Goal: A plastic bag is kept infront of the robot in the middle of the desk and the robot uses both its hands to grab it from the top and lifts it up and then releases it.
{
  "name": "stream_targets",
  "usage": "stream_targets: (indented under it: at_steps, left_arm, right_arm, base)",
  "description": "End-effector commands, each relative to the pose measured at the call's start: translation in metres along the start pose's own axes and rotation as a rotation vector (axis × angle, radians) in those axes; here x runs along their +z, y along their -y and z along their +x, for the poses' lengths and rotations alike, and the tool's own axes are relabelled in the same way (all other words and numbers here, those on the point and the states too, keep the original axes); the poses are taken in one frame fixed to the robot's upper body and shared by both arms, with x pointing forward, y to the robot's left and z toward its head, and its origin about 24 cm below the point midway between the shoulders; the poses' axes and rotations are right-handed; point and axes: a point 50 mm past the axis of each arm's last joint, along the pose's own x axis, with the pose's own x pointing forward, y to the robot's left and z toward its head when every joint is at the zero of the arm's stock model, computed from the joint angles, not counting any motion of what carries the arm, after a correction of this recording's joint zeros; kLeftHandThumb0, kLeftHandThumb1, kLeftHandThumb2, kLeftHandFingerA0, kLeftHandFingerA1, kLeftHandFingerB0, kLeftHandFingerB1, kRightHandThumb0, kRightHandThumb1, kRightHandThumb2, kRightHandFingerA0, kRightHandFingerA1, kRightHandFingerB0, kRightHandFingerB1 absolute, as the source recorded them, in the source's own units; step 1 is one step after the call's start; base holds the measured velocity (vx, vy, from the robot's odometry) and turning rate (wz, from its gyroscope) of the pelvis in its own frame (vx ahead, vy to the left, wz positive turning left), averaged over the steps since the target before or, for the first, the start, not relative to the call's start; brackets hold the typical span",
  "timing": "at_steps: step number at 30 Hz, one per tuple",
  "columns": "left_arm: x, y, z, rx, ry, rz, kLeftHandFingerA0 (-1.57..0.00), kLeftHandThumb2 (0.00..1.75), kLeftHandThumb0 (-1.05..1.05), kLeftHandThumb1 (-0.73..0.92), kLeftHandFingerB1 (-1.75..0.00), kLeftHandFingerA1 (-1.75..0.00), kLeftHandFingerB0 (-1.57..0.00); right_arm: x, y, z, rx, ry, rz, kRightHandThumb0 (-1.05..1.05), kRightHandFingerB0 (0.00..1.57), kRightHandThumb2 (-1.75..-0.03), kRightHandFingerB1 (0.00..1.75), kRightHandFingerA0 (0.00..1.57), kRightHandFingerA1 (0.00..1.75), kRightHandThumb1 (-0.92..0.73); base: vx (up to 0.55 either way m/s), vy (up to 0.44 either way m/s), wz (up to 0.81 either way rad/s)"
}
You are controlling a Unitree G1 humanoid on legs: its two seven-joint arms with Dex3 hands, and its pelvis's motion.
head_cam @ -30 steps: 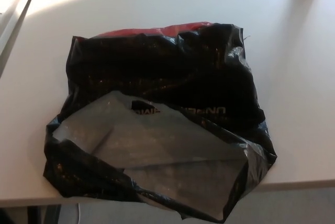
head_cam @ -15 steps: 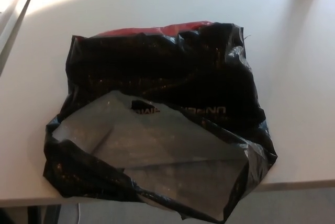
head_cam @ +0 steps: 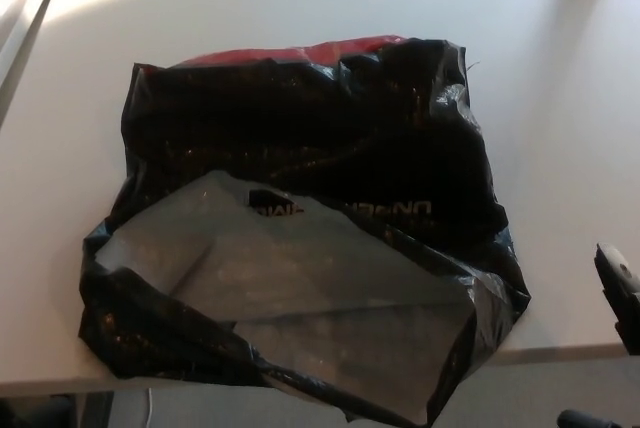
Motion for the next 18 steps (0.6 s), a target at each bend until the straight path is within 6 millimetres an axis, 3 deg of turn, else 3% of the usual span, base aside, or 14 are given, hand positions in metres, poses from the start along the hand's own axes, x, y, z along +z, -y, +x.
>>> stream_targets:
  at_steps: [1, 3, 5, 7, 8, 9, 10, 11, 12, 13, 15, 17, 18]
  left_arm:
    - [-0.022, 0.001, 0.002, -0.032, -0.198, -0.120, 0.00, 0.62, -0.46, 0.30, 0.00, -0.05, 0.00]
    - [-0.022, 0.002, 0.003, -0.037, -0.199, -0.123, 0.00, 0.61, -0.47, 0.29, 0.00, -0.05, 0.00]
    - [-0.023, 0.002, 0.003, -0.035, -0.203, -0.137, 0.00, 0.60, -0.46, 0.29, 0.00, -0.05, 0.00]
    - [-0.024, 0.003, 0.003, -0.041, -0.213, -0.170, 0.00, 0.59, -0.44, 0.27, 0.00, -0.02, 0.00]
    - [-0.026, 0.003, 0.003, -0.040, -0.215, -0.168, 0.00, 0.61, -0.49, 0.30, 0.00, -0.01, 0.00]
    - [-0.027, 0.003, 0.004, -0.040, -0.218, -0.161, 0.00, 0.61, -0.49, 0.30, 0.00, -0.01, 0.00]
    - [-0.029, 0.003, 0.004, -0.036, -0.232, -0.171, 0.00, 0.62, -0.54, 0.31, 0.00, -0.02, 0.00]
    - [-0.031, 0.003, 0.005, -0.034, -0.247, -0.176, -0.01, 0.64, -0.58, 0.33, 0.00, -0.12, 0.00]
    - [-0.032, 0.003, 0.005, -0.033, -0.262, -0.179, -0.01, 0.64, -0.58, 0.33, 0.00, -0.12, 0.00]
    - [-0.034, 0.004, 0.006, -0.036, -0.281, -0.191, -0.02, 0.63, -0.56, 0.31, 0.00, -0.18, 0.00]
    - [-0.036, 0.004, 0.006, -0.039, -0.294, -0.200, 0.00, 0.63, -0.54, 0.30, -0.02, -0.17, 0.00]
    - [-0.039, 0.004, 0.007, -0.048, -0.302, -0.207, 0.00, 0.64, -0.57, 0.32, 0.00, -0.10, 0.00]
    - [-0.040, 0.005, 0.008, -0.056, -0.312, -0.205, 0.00, 0.64, -0.57, 0.33, 0.00, -0.10, 0.00]
  right_arm:
    - [-0.018, -0.013, 0.014, 0.032, -0.023, -0.070, -0.57, 0.00, -0.66, 0.00, 0.11, 0.50, -0.32]
    - [-0.020, -0.019, 0.018, 0.060, -0.040, -0.051, -0.55, 0.00, -0.65, 0.00, 0.06, 0.36, -0.33]
    - [-0.021, -0.024, 0.020, 0.066, -0.049, -0.050, -0.55, 0.00, -0.64, 0.00, 0.05, 0.43, -0.32]
    - [-0.023, -0.031, 0.023, 0.075, -0.072, -0.033, -0.57, 0.00, -0.67, 0.00, 0.21, 0.63, -0.35]
    - [-0.023, -0.033, 0.024, 0.074, -0.077, -0.022, -0.52, 0.00, -0.52, 0.00, 0.37, 0.77, -0.37]
    - [-0.024, -0.034, 0.025, 0.071, -0.078, -0.013, -0.52, 0.00, -0.52, 0.00, 0.37, 0.77, -0.37]
    - [-0.024, -0.036, 0.026, 0.071, -0.088, -0.006, -0.54, 0.00, -0.62, 0.00, 0.42, 0.76, -0.30]
    - [-0.024, -0.037, 0.026, 0.072, -0.094, -0.003, -0.55, 0.00, -0.63, 0.00, 0.33, 0.71, -0.31]
    - [-0.024, -0.037, 0.027, 0.073, -0.098, -0.002, -0.55, 0.00, -0.63, 0.00, 0.33, 0.71, -0.31]
    - [-0.024, -0.036, 0.027, 0.072, -0.101, -0.001, -0.51, 0.00, -0.52, 0.00, 0.28, 0.65, -0.38]
    - [-0.024, -0.036, 0.027, 0.071, -0.105, 0.003, -0.51, 0.00, -0.52, 0.00, 0.23, 0.59, -0.38]
    - [-0.025, -0.036, 0.026, 0.074, -0.114, 0.007, -0.52, 0.00, -0.52, 0.00, 0.28, 0.64, -0.38]
    - [-0.025, -0.036, 0.027, 0.075, -0.118, 0.007, -0.55, 0.00, -0.64, 0.00, 0.33, 0.68, -0.32]
  base:
    - [0.00, 0.000, 0.00]
    - [0.00, 0.000, 0.00]
    - [0.00, 0.000, 0.00]
    - [0.00, 0.000, 0.00]
    - [0.00, 0.000, 0.00]
    - [0.00, 0.000, 0.00]
    - [0.00, 0.000, 0.00]
    - [0.00, 0.000, 0.00]
    - [0.00, 0.000, 0.00]
    - [0.00, 0.000, 0.00]
    - [0.00, 0.000, 0.00]
    - [0.00, 0.000, 0.00]
    - [0.00, 0.000, 0.00]
